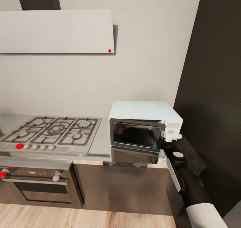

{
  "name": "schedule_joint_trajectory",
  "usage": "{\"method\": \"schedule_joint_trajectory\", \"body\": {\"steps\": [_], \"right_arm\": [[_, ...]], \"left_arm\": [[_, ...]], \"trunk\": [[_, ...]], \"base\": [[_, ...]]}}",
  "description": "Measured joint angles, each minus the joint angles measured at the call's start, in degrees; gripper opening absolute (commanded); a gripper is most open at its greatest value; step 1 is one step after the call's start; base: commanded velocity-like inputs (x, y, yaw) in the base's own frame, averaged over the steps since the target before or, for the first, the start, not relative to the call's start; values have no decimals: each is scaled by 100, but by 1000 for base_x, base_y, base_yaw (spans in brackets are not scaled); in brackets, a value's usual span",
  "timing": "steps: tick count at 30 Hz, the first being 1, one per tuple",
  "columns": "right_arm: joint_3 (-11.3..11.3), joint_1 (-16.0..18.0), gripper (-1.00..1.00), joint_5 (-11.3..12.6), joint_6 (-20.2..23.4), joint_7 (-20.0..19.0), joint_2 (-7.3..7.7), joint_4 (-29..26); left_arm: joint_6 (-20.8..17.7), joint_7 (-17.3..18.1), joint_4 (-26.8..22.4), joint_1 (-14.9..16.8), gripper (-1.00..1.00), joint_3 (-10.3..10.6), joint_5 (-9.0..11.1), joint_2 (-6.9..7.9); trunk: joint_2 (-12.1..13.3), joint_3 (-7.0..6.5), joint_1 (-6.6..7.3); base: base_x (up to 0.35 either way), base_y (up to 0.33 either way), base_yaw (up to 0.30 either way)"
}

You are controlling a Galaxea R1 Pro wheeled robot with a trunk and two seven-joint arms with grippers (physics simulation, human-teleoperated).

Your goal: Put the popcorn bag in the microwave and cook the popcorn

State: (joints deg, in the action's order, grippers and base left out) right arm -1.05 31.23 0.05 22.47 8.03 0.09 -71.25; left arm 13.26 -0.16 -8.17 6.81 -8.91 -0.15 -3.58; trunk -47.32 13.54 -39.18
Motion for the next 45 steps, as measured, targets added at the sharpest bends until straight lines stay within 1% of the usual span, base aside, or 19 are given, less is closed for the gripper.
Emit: {"method": "schedule_joint_trajectory", "body": {"steps": [4,16,28,31,41,45], "right_arm": [[18,1,-100,-68,14,22,1,-1],[65,0,-100,-32,13,29,1,-7],[35,0,-100,-34,13,24,1,-7],[75,0,-100,-28,10,22,1,-7],[82,0,-100,-31,12,23,1,-7],[72,0,-100,-23,10,23,1,-8]], "left_arm": [[-1,0,0,-1,100,-1,1,0],[-4,0,-1,-1,100,0,1,-9],[-4,0,1,-1,100,0,1,-9],[-1,0,1,-1,100,-2,0,-9],[-4,0,2,-1,100,0,1,-9],[-2,0,1,-1,100,0,1,-9]], "trunk": [[0,0,-2],[0,0,0],[0,0,0],[0,0,-1],[0,0,0],[1,0,-2]], "base": [[-154,92,0],[-86,44,0],[-120,53,0],[-149,117,0],[-15,11,0],[-144,80,0]]}}
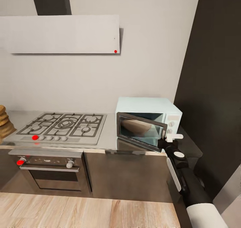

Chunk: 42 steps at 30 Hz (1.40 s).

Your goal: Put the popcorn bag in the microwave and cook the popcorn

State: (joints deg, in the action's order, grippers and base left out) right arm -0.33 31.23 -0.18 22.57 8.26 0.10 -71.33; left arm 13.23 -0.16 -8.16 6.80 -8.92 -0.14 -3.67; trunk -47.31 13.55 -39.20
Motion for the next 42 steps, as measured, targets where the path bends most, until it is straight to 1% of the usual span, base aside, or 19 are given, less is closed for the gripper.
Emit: {"method": "schedule_joint_trajectory", "body": {"steps": [8,9,10,11,24,29,35,42], "right_arm": [[-11,-7,-100,-2,0,2,0,-8],[-11,-8,100,-2,0,2,0,-9],[-85,-7,100,32,-9,-27,-2,-26],[-93,-7,100,64,-15,-36,-3,-30],[-90,-7,100,57,-8,-35,-3,-36],[-94,-7,100,57,-1,-36,-4,-42],[-97,-7,100,57,-3,-34,-3,-41],[-89,-15,100,57,-3,-34,-4,-42]], "left_arm": [[2,0,1,0,100,0,0,6],[0,0,1,0,100,0,0,7],[0,0,2,1,100,0,-1,6],[1,0,3,1,100,1,-1,4],[1,0,3,1,100,0,-1,1],[2,0,4,2,100,8,-9,-7],[2,0,4,1,100,1,-9,0],[2,-1,4,2,100,2,-8,2]], "trunk": [[-1,0,2],[-1,0,2],[-1,-1,3],[-2,-1,2],[-1,-1,2],[-2,-1,2],[-2,-1,2],[-2,-1,2]], "base": [[-13,8,0],[0,0,0],[-22,6,0],[-116,33,0],[-169,54,0],[-61,-231,0],[-48,-115,0],[-92,-289,0]]}}
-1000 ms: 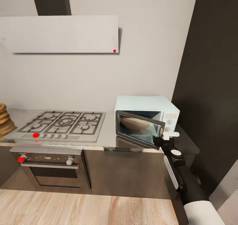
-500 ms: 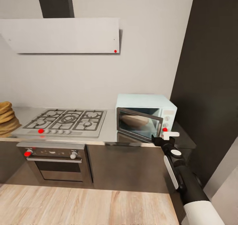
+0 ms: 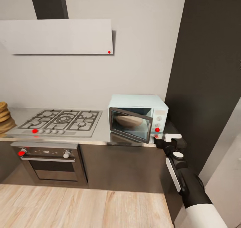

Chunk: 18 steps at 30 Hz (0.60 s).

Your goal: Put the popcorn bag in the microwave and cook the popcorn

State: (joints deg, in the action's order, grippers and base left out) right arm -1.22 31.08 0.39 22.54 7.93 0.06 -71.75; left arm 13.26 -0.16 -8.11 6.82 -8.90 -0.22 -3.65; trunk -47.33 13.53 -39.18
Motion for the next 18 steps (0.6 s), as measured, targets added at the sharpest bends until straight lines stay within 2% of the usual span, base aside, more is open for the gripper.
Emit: {"method": "schedule_joint_trajectory", "body": {"steps": [8,13,18], "right_arm": [[-39,156,100,-29,119,8,2,-161],[-139,128,100,-172,276,25,5,-211],[-86,53,100,-209,269,52,-27,-309]], "left_arm": [[9,-32,-13,13,100,-3,-2,-23],[9,-32,-18,9,100,-4,-1,-19],[9,-32,-18,5,100,-4,-1,-19]], "trunk": [[0,0,1],[0,0,0],[0,0,1]], "base": [[-2,-25,0],[0,0,0],[93,0,0]]}}
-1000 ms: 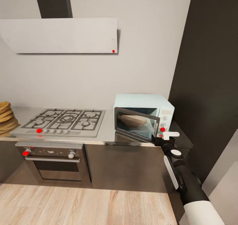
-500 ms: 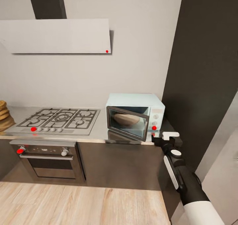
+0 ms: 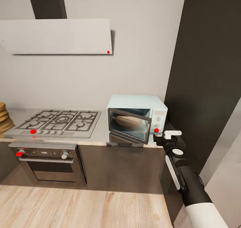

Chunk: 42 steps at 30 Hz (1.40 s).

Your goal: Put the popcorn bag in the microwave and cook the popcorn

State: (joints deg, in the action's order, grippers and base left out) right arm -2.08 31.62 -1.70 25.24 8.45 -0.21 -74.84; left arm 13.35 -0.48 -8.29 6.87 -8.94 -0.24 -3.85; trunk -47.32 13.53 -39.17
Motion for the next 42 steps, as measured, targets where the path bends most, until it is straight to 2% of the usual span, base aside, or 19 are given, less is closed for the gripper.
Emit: {"method": "schedule_joint_trajectory", "body": {"steps": [7,8,10,11,13,15,16,18,20,28,30,34,42], "right_arm": [[-178,-11,100,-54,-3,-109,40,-15],[-592,-12,100,-42,-2,-115,48,-15],[-732,-11,100,-44,2,-148,57,-11],[-767,-7,100,-15,10,-402,69,12],[-735,2,100,1,13,-957,122,50],[-521,13,100,5,11,-1463,226,67],[-293,25,100,6,11,-1630,263,78],[-37,40,100,14,14,-1743,291,86],[111,48,100,16,17,-1810,320,87],[182,51,100,20,20,-1878,342,88],[183,56,100,15,15,-1995,344,90],[187,63,100,-13,7,-2537,351,104],[177,47,100,-36,-2,-2734,348,106]], "left_arm": [[0,0,-1,-5,100,0,0,4],[0,0,0,-4,100,0,-1,4],[0,0,0,-5,100,0,0,2],[0,0,0,-5,100,0,0,4],[0,0,-1,-6,100,1,0,1],[0,0,0,-6,100,1,0,2],[0,0,-1,-6,100,0,0,1],[0,0,-1,-6,100,0,0,2],[0,0,-1,-6,100,0,0,3],[0,0,0,-6,100,0,0,0],[0,0,-1,-6,100,0,0,1],[0,0,-1,-6,100,0,0,7],[0,0,0,-14,100,0,0,5]], "trunk": [[0,0,-1],[0,0,-1],[0,0,-1],[0,0,-1],[0,0,-1],[0,0,0],[0,0,-1],[0,0,-1],[0,0,-1],[0,0,-1],[0,0,-1],[-1,0,1],[0,0,1]], "base": [[4,0,0],[0,0,0],[0,0,0],[0,0,0],[0,0,0],[0,0,0],[0,0,0],[0,0,0],[0,0,0],[0,0,0],[60,0,0],[186,0,0],[125,0,0]]}}
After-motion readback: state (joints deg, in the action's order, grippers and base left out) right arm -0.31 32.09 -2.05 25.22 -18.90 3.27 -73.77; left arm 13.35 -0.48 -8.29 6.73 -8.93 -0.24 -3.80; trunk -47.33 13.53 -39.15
